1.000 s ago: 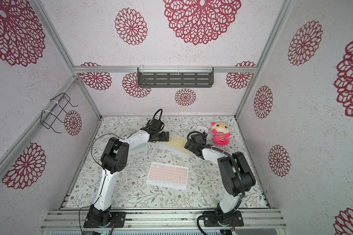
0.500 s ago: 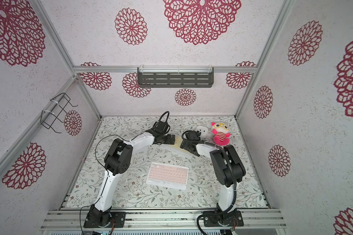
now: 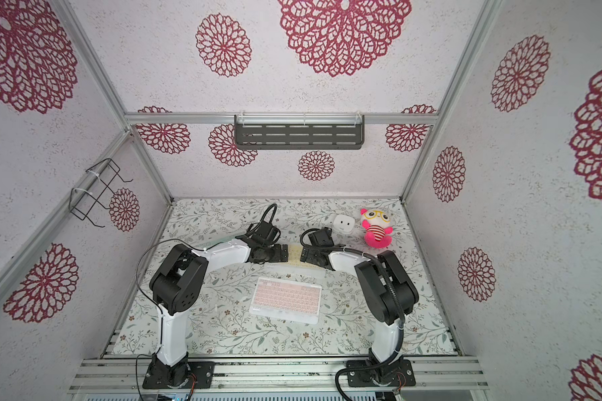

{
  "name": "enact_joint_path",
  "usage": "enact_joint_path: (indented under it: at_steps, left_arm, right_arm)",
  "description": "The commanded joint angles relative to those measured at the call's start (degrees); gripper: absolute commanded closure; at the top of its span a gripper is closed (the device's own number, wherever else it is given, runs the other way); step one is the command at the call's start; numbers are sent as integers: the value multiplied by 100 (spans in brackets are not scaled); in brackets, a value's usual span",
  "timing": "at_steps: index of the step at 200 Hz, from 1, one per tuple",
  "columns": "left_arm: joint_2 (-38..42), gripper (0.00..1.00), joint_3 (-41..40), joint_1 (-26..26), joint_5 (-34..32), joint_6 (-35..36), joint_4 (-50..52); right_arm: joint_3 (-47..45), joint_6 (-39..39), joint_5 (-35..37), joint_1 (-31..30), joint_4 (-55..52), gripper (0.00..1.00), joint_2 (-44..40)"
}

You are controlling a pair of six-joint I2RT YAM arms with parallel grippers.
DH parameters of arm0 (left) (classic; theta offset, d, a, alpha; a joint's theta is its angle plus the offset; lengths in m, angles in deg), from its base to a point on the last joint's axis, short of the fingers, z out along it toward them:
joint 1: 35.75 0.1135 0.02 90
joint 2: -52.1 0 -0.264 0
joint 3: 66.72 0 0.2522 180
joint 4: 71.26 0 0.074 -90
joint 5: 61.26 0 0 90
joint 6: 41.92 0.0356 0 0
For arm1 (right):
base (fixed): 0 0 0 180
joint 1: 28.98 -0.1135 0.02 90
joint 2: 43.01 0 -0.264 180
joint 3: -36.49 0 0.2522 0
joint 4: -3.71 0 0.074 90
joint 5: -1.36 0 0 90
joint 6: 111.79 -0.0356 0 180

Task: Stack the numeric keypads
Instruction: Move the numeric keypad to the center of the board.

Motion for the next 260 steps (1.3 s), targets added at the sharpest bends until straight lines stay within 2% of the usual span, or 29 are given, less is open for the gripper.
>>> enact_joint_path:
  at_steps: [1, 51, 73, 98, 188, 225, 260]
  left_arm:
    - [132, 3, -366, -283, 253, -545, 17]
    - [217, 3, -211, -275, -721, -495, 573]
    - [43, 3, 14, -276, -803, -408, 752]
    - [-84, 3, 96, -270, -738, -427, 759]
    - [-98, 3, 27, -257, -265, -500, 444]
    - [-103, 2, -104, -256, 240, -582, 53]
    - [-35, 3, -167, -261, 462, -605, -143]
  right_arm:
    - [19, 67, -634, -208, -2, 1, -129]
    - [622, 258, 389, -199, -999, 1, -1]
    - [768, 323, 727, -190, -1212, 1, 17]
    - [817, 322, 796, -182, -1254, 1, 92]
    - [944, 138, 411, -235, -1391, 1, 649]
    - [1001, 309, -25, -440, -1185, 1, 634]
    - [755, 332, -705, -507, -709, 1, 241]
